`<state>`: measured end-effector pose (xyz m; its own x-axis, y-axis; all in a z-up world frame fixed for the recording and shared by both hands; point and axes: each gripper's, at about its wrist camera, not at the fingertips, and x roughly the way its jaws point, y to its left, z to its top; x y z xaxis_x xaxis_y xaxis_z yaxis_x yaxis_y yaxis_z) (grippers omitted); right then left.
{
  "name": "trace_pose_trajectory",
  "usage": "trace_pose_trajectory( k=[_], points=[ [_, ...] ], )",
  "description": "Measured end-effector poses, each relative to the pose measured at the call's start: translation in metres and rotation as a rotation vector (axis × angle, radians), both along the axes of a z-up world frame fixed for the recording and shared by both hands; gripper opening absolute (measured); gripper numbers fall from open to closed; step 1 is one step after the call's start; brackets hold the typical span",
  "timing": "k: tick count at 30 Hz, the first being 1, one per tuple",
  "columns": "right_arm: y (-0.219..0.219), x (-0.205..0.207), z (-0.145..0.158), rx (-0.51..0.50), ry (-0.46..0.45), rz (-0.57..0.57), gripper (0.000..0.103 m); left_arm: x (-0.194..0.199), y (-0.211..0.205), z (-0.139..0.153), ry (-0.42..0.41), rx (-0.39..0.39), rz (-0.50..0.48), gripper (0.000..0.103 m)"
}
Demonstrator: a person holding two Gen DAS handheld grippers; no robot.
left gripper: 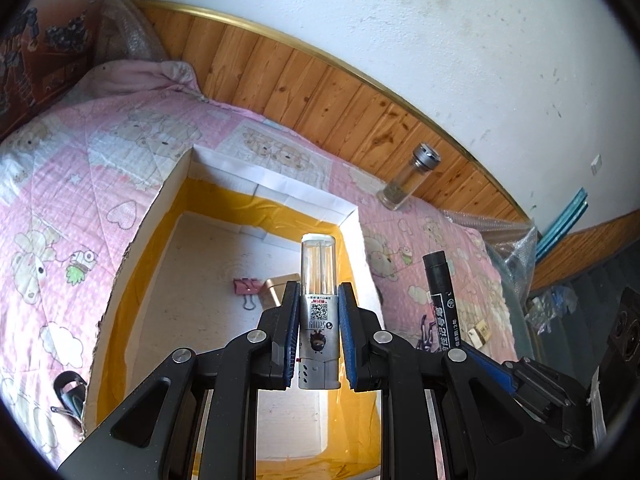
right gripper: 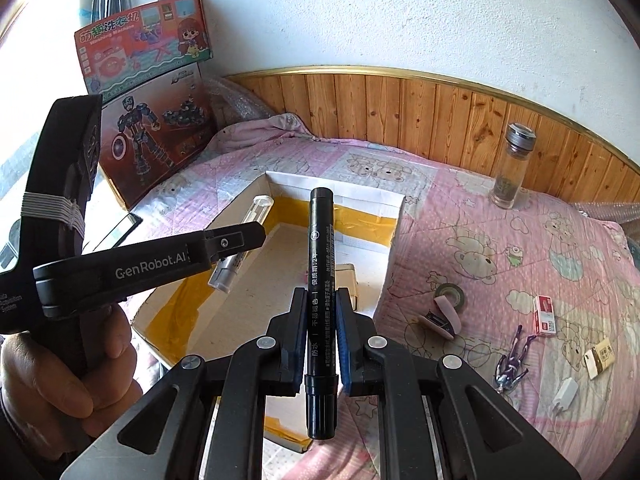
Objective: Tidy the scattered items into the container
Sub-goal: 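Carry the marker and tube with both grippers over the white box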
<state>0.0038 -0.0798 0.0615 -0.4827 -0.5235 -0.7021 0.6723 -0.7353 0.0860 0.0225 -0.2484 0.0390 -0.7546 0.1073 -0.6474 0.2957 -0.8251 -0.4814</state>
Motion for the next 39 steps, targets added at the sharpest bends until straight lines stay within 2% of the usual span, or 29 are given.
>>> trace_pose_trajectory(
  k=[8, 22, 30, 39],
  points=[
    [-0.022, -0.007, -0.010, 0.010, -0.044, 0.030, 0.014, 0.002, -0.028, -0.008, -0.019, 0.065, 0.045, 0.019],
    [-0.053, -0.026, -0.047, 0.068, -0.175, 0.086, 0.014, -0.016, -0.048, -0.036, -0.118, 0.094, 0.080, 0.019],
    [-0.065, -0.036, -0.070, 0.128, -0.250, 0.119, 0.014, -0.039, -0.048, -0.041, -0.164, 0.053, 0.065, 0.019],
    [-0.074, -0.044, -0.088, 0.186, -0.315, 0.139, 0.014, -0.069, -0.057, -0.063, -0.233, 0.027, 0.071, 0.019]
  ],
)
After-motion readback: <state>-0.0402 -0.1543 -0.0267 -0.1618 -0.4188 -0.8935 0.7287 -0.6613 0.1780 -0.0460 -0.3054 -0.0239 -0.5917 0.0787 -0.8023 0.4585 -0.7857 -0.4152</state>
